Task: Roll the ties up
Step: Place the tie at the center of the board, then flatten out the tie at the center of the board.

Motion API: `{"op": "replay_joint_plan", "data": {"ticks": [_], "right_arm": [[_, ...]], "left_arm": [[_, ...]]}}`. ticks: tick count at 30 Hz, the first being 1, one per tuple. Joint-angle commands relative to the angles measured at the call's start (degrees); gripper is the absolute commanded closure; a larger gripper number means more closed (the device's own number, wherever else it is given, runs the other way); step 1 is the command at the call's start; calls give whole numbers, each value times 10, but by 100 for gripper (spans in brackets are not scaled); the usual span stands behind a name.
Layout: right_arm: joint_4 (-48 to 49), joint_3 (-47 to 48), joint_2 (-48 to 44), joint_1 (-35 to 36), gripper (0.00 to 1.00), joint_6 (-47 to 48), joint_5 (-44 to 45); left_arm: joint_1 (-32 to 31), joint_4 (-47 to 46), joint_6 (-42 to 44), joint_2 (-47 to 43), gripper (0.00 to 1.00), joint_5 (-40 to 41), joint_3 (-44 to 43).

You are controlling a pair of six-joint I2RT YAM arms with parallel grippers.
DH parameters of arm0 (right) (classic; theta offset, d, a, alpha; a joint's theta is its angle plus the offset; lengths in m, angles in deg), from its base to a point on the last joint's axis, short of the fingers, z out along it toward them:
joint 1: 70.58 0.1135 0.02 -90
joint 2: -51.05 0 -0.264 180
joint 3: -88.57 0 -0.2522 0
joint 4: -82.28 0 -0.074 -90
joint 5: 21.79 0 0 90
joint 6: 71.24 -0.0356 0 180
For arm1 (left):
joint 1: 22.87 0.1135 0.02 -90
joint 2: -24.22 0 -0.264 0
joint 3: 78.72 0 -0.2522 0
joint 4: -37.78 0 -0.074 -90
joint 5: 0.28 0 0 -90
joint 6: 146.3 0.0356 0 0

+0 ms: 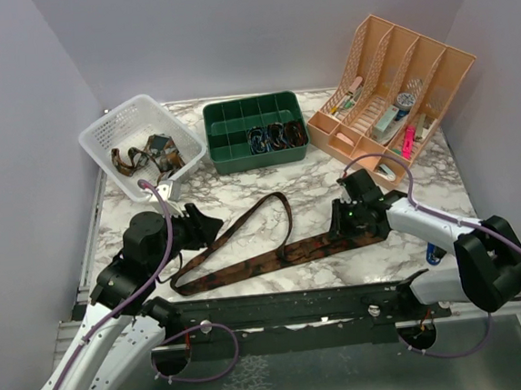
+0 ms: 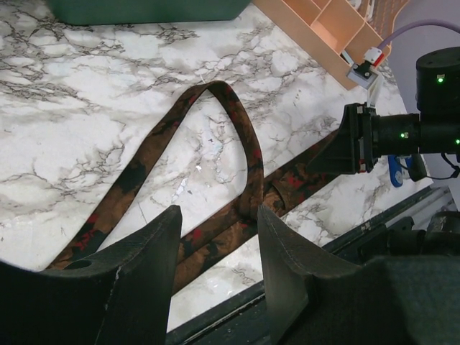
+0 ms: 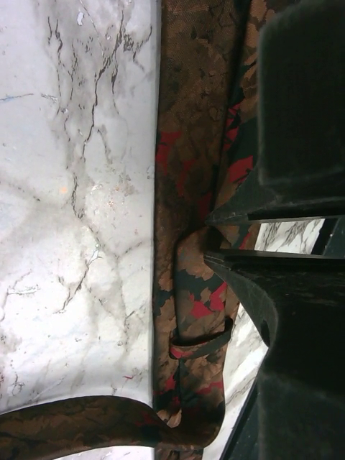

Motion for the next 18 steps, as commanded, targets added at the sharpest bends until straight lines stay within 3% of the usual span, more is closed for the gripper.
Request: {"op": "replay_joint_plan", "data": {"ticks": [1, 3, 8, 14, 18], "right_arm": [[-2, 4, 8, -4, 73, 20, -10], [-7, 3, 5, -4, 63, 21, -13], [19, -15, 4, -4, 62, 19, -25], [27, -16, 12, -4, 77, 18, -35], [2, 1, -15, -4, 99, 20, 2]], "left_arm": [[1, 8, -7, 1, 52, 12, 2], [1, 8, -7, 2, 52, 12, 3], [1, 7, -7, 3, 52, 12, 4], [1, 7, -5, 5, 52, 14, 4], [1, 7, -4, 7, 52, 17, 5]]}}
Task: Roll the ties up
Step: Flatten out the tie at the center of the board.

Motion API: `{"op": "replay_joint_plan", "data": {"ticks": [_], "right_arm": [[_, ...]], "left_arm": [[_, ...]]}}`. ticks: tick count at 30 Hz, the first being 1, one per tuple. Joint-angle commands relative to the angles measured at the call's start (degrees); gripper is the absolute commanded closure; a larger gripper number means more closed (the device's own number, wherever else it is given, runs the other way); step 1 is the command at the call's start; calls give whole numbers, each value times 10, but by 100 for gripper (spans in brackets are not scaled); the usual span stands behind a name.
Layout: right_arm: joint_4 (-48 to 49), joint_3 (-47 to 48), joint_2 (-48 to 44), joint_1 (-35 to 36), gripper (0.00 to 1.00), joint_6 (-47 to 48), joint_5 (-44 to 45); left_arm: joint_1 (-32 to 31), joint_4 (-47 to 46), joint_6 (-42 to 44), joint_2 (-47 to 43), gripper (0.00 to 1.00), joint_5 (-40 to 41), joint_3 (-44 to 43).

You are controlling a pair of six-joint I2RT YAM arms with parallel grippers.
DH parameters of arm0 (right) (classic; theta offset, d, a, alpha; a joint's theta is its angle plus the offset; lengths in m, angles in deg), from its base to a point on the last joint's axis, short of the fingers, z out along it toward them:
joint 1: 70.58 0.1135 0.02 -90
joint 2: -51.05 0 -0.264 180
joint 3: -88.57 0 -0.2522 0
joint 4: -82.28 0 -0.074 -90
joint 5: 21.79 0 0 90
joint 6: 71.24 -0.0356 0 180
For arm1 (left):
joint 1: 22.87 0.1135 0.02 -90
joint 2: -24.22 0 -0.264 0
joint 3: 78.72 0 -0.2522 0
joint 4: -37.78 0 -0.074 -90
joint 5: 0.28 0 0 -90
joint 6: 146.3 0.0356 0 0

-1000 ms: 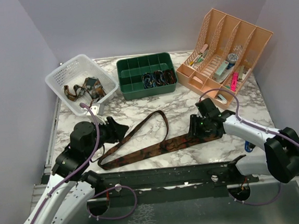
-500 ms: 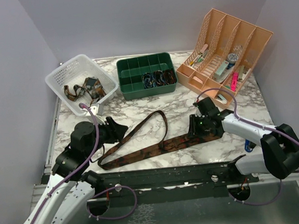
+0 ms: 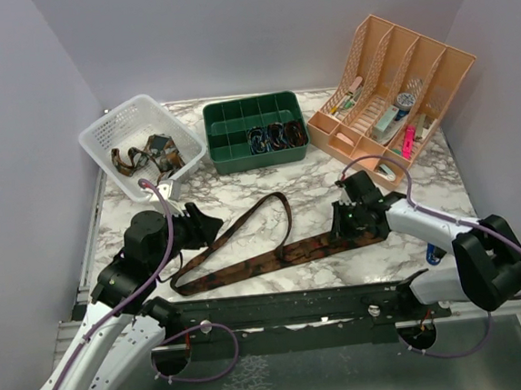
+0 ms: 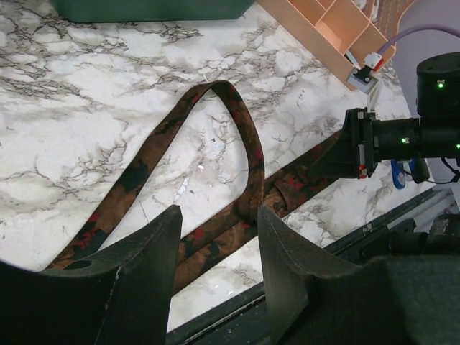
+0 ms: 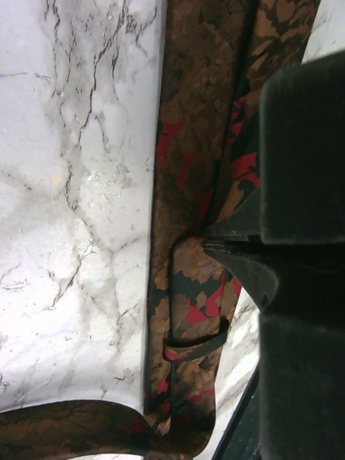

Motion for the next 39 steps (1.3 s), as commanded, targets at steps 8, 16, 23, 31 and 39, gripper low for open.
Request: {"op": "replay_joint_plan", "data": {"ticks": [8, 16, 23, 31, 39], "right_arm": [[-133, 41, -124, -21, 99, -53, 257], [-257, 16, -227, -60, 99, -281, 458], [-178, 0, -301, -69, 100, -236, 546], [-52, -11, -171, -136, 100, -136, 416], [-60, -9, -186, -140, 99, -118, 425]], "left_arm": [[1, 6, 5, 1, 52, 15, 4], [1, 15, 6, -9, 52, 16, 0], [1, 19, -23, -27, 52, 18, 19], [-9, 19, -173, 85, 36, -66, 81], [-107, 51, -220, 145, 28, 45, 89]]}}
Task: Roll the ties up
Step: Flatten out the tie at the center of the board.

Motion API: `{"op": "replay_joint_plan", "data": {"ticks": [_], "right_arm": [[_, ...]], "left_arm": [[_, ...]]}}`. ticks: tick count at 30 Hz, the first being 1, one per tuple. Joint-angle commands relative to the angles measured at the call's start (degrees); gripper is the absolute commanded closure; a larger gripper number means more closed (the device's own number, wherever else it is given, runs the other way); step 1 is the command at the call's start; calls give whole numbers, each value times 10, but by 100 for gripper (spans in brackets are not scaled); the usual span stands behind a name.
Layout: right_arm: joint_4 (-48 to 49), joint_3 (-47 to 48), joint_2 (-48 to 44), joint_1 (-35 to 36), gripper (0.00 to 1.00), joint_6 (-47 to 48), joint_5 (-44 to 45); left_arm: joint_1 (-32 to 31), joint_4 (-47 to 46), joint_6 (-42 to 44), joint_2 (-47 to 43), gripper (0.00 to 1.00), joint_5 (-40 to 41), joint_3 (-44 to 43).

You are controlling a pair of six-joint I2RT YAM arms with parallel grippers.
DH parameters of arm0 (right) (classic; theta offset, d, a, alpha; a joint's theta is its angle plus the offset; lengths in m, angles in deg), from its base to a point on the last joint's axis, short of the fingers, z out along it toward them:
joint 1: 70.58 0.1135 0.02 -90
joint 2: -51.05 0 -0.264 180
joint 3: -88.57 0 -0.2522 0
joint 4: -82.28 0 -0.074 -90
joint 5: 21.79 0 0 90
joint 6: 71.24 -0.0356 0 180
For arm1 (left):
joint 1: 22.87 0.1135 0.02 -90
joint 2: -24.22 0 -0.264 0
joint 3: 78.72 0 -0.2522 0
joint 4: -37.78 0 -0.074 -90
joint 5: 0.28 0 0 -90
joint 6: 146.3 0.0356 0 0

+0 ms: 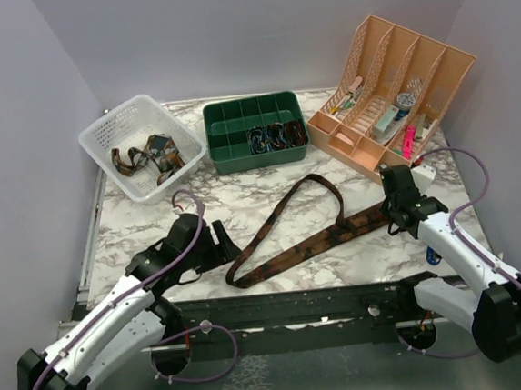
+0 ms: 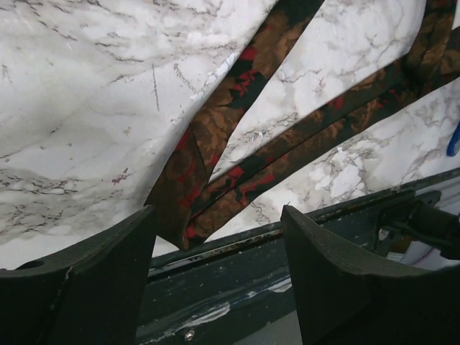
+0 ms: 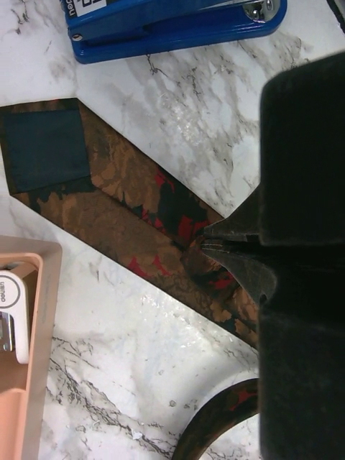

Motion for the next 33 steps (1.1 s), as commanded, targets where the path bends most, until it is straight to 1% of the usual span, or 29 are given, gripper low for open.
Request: {"op": "replay_joint_plan", "data": {"ticks": [1, 3, 7, 10, 13, 17, 23, 26, 28, 29, 33], "right_arm": [[16, 4, -8, -5, 99, 27, -7], [11, 10, -8, -6, 99, 33, -4], [10, 15, -13, -9, 100, 41, -8], [11, 21, -14, -9, 99, 49, -17], [9, 27, -15, -9, 100, 57, -17], [14, 32, -16, -9, 99, 67, -10], [16, 34, -3, -12, 99, 82, -16], [16, 29, -2, -19, 100, 84, -15], [9, 29, 2, -29, 100, 80, -17], [5, 28, 5, -37, 100, 76, -19], [21, 17, 18, -72, 100, 69, -57]], "left_arm": [[-96, 7, -48, 65, 27, 85, -11], [-142, 11, -67, 93, 26, 127, -19], [-197, 26, -91, 134, 27, 180, -28], [-220, 33, -100, 150, 29, 219, -30], [-233, 32, -91, 180, 32, 246, -38], [-260, 33, -82, 227, 41, 273, -54], [-270, 37, -109, 249, 60, 305, -41], [-270, 42, -128, 248, 80, 332, -31], [-270, 50, -152, 237, 96, 352, -21], [-270, 54, -167, 228, 100, 364, -15], [-270, 73, -215, 169, 100, 425, 7]]}}
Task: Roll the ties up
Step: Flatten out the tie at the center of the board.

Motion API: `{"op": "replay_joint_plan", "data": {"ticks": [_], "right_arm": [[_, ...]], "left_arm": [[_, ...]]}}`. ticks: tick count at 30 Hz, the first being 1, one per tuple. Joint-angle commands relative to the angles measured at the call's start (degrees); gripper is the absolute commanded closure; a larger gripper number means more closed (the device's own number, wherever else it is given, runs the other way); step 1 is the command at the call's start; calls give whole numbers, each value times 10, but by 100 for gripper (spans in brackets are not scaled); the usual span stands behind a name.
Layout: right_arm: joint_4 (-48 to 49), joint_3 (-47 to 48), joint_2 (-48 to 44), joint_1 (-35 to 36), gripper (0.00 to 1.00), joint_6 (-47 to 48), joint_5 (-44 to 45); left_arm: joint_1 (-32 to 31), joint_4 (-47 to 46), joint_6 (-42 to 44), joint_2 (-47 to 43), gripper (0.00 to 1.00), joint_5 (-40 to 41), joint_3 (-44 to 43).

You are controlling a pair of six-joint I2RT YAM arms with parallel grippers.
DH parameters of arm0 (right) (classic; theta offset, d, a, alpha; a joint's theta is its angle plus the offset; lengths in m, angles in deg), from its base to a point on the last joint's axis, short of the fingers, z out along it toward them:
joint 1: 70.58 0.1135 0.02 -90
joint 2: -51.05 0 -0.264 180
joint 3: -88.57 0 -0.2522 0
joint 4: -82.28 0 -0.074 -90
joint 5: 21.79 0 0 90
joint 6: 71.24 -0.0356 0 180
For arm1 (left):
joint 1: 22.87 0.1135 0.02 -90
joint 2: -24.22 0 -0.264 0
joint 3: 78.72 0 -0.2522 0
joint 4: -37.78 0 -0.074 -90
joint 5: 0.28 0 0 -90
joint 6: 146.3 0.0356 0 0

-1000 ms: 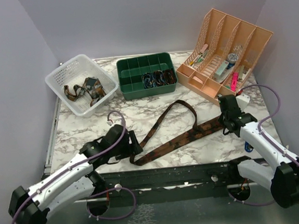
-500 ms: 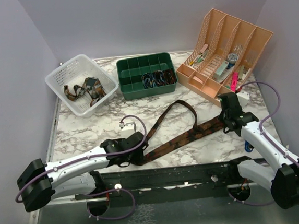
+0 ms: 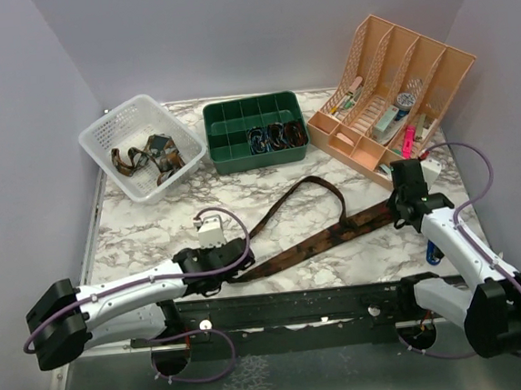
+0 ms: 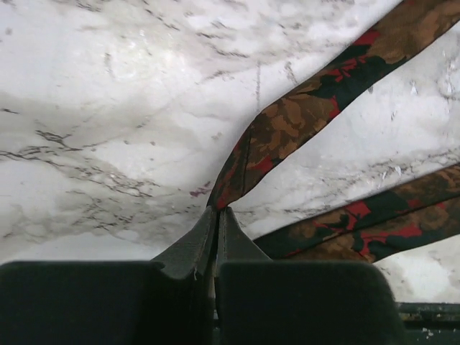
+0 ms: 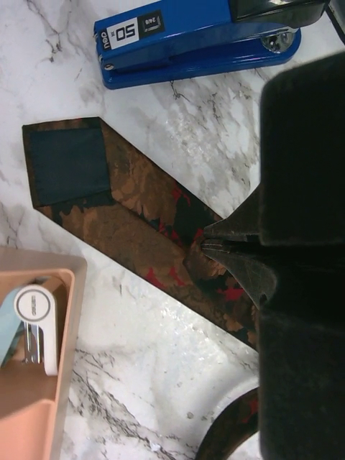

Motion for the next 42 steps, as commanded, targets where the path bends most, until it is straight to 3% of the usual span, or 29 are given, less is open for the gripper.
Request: {"op": "replay_joint_plan", "data": {"ticks": [1, 7, 11, 13, 17, 19, 21, 31, 38, 42], "right_arm": [[15, -4, 15, -31, 100, -8, -40], [46, -15, 15, -35, 99, -25, -94], [85, -26, 21, -35, 99, -32, -175], [87, -33, 23, -34, 99, -44, -160], [59, -40, 41, -35, 99, -62, -84], [58, -45, 48, -37, 100, -66, -69], [60, -46, 56, -40, 99, -69, -62], [20, -19, 54, -90, 96, -84, 15], [41, -24, 73, -235, 96, -23, -69], [12, -3, 63, -244, 97, -30, -122]], "left_arm": [[-3, 47, -86, -71, 100, 117, 25], [-3, 48, -78, -158, 100, 282, 14], [-1, -46, 54, -183, 100, 434, 20], [9, -141, 139, -206, 100, 475, 54], [49, -293, 229, -290, 100, 447, 146], [51, -383, 304, -338, 100, 417, 200], [51, -428, 326, -373, 100, 404, 228], [52, -394, 320, -361, 100, 409, 222], [52, -331, 245, -363, 100, 428, 209], [52, -355, 273, -388, 100, 403, 224]]}}
